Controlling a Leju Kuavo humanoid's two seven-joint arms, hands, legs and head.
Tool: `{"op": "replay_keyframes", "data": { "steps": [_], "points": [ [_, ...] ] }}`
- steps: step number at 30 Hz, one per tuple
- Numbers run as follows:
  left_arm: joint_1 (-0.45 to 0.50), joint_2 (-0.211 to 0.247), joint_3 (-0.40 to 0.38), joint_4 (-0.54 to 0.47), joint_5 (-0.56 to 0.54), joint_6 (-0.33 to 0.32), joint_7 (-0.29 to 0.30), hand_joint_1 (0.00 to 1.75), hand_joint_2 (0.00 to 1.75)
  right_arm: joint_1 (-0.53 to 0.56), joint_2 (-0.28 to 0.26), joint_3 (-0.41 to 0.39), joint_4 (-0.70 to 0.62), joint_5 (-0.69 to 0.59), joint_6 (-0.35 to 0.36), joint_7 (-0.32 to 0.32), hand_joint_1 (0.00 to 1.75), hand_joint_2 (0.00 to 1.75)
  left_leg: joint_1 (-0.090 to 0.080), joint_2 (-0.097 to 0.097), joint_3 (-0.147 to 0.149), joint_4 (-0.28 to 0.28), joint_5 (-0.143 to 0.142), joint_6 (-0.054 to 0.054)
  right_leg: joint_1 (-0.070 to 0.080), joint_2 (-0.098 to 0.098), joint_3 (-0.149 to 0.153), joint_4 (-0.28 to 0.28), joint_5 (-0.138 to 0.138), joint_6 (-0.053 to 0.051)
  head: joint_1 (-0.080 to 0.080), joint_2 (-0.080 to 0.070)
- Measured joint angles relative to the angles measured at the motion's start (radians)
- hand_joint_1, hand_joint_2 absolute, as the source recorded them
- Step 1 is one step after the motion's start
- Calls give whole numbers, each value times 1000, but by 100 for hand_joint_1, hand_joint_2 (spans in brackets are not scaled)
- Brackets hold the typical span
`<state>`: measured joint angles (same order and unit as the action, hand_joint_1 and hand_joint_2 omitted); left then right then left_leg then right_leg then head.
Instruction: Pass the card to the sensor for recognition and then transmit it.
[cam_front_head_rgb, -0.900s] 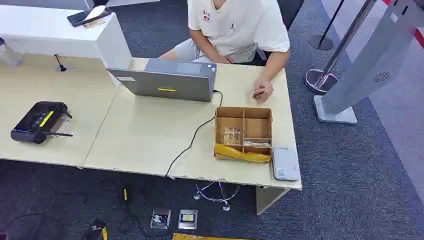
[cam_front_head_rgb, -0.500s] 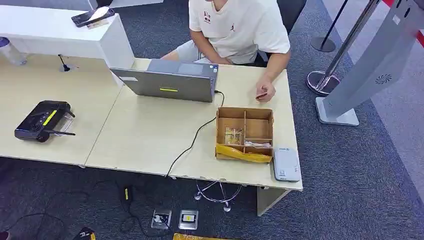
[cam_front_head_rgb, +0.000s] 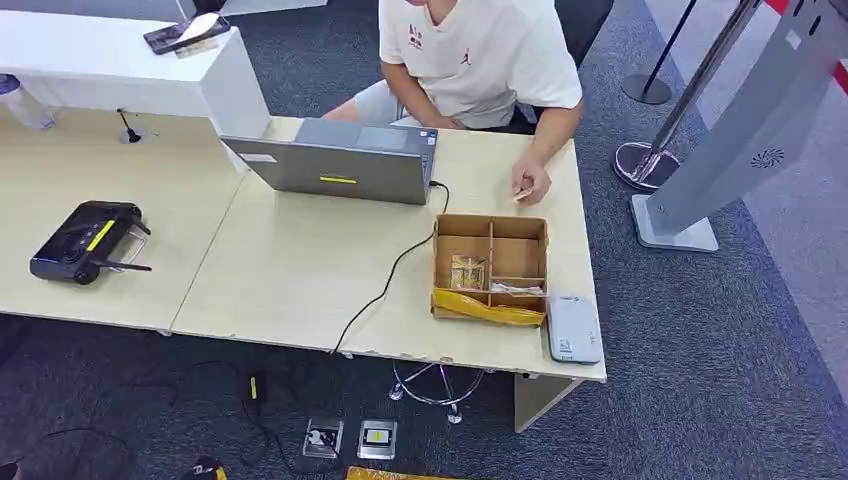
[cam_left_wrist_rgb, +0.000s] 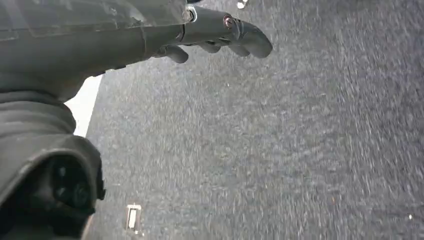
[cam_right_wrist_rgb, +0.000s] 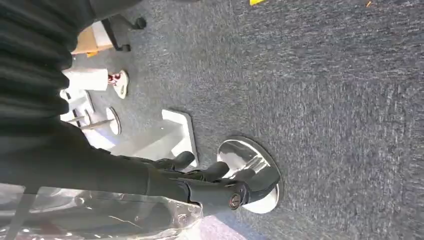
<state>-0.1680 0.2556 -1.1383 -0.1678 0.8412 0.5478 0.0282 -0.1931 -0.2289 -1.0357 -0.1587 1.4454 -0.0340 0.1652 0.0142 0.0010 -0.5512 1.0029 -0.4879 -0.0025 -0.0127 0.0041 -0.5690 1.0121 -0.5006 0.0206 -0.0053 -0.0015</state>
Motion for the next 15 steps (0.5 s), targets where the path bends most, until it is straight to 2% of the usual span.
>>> {"op": "replay_keyframes", "data": {
  "steps": [15],
  "points": [
    [2, -45, 10, 0, -28, 0, -25, 0, 0, -10, -3, 0, 0, 12, 13, 11, 0, 175, 0, 0, 0, 0, 0, 0, 0, 0, 0, 0, 0, 0, 0, 0]
  ]
}}
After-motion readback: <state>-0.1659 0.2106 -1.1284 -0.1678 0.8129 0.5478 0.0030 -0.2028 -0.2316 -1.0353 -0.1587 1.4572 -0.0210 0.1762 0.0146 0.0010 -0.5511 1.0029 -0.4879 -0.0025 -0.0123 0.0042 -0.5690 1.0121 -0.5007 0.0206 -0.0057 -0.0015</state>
